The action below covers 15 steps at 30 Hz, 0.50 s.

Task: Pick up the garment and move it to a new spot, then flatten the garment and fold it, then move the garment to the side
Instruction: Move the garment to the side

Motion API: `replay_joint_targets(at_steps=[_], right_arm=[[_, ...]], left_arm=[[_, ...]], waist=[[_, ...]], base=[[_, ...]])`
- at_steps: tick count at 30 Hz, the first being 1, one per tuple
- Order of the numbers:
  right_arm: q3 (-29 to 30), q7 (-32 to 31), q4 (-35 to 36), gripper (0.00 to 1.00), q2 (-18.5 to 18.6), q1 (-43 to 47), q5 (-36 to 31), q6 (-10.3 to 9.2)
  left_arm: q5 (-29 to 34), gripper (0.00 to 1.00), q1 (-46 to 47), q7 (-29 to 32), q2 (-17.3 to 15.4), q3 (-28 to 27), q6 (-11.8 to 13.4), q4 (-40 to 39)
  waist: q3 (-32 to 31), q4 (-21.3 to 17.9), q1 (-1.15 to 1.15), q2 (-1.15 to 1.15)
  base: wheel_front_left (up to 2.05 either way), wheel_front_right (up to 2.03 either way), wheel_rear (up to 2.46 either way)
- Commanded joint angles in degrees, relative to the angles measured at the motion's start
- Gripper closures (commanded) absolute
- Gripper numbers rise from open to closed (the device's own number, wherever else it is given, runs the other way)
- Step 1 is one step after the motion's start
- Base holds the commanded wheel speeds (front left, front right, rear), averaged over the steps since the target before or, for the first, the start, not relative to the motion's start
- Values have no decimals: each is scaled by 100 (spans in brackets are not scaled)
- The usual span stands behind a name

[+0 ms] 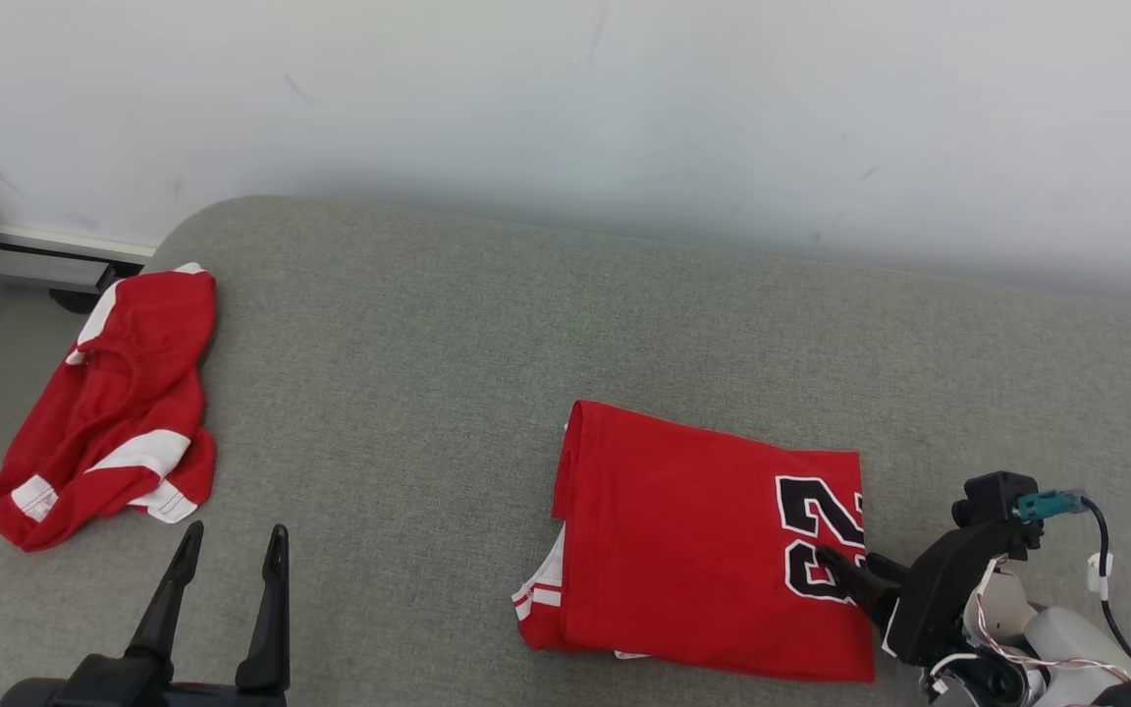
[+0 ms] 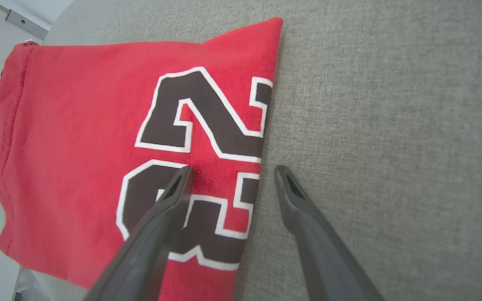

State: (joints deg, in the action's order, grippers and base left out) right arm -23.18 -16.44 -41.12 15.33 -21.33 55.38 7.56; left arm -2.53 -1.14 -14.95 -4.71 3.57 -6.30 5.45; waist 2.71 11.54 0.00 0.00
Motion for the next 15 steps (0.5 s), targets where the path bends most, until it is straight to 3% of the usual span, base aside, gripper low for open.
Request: replay_joint_targets(at_steps=[1,11,12,13,14,15], right_arm=[[40,-96,-142,0,-38,-23,-48,-15],[186,-744,-567,0,-213,-311,-20,-15],[196,-788,-584,27,-232,-338,-10,-15],[201,-813,-598,78,-237,-371,-23,-15],[193,-834,-605,100,-239,-395,-46,-15],[166,-871,-601,100,-233,-411,-70,-15]], left_arm=[[-65,0,16,-31,-21,0,13,-2],[-80,0,14,-31,5,15,48,20],[-91,0,16,-31,7,17,48,23],[-94,0,14,-31,9,19,50,26],[-102,0,8,-31,12,21,54,27],[-107,0,1,-31,16,24,57,25]], waist=[[-3,24,0,0],[-15,61,0,0],[-17,65,0,0],[-20,68,0,0],[-22,70,0,0],[-24,73,0,0]], base=[[0,0,0],[0,0,0],[0,0,0],[0,0,0],[0,0,0],[0,0,0]])
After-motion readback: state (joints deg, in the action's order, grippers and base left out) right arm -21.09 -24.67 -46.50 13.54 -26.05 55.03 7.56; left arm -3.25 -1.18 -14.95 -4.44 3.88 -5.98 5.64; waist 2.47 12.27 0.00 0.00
